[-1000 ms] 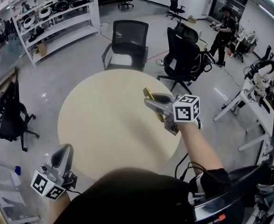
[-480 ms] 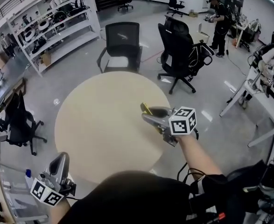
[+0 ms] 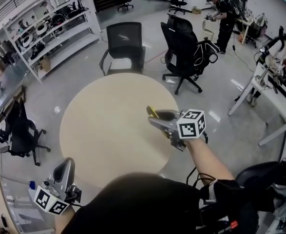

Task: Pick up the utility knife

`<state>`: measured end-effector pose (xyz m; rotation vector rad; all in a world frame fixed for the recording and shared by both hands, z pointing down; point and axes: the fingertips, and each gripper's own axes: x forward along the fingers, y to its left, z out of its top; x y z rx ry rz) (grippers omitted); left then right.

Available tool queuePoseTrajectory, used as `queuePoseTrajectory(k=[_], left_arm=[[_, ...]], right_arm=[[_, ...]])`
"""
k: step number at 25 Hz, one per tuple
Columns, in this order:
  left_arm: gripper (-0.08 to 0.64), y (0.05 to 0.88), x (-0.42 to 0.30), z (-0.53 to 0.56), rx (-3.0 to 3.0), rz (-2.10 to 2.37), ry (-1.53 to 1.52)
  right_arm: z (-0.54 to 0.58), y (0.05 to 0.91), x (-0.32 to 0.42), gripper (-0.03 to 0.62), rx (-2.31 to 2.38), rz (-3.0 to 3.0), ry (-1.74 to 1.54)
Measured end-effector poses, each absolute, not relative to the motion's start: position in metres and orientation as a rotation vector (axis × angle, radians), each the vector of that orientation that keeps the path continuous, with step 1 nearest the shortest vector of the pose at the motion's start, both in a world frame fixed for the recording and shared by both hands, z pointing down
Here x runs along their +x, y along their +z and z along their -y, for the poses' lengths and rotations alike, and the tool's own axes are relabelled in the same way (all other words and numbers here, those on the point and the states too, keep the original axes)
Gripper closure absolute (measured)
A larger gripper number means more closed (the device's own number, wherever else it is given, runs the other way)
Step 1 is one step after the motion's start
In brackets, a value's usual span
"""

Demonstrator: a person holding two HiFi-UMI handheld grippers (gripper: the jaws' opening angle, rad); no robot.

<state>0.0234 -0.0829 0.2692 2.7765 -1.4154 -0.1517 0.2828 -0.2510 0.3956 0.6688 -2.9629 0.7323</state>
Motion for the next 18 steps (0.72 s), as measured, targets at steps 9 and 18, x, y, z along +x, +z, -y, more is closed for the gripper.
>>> queuePoseTrajectory(k=[9,18], left_arm=[[0.563,0.274,-0.075,0.043,2.808,1.335,-0.223],[0.563,0.278,-0.105,0.023,2.803,1.282,-0.269]], right_arm=[[0.193,0.361,0.183,0.448,0.728,2.964,0.728],[0.141,0.329,0.148,0.448,0.707,3.016,0.672]])
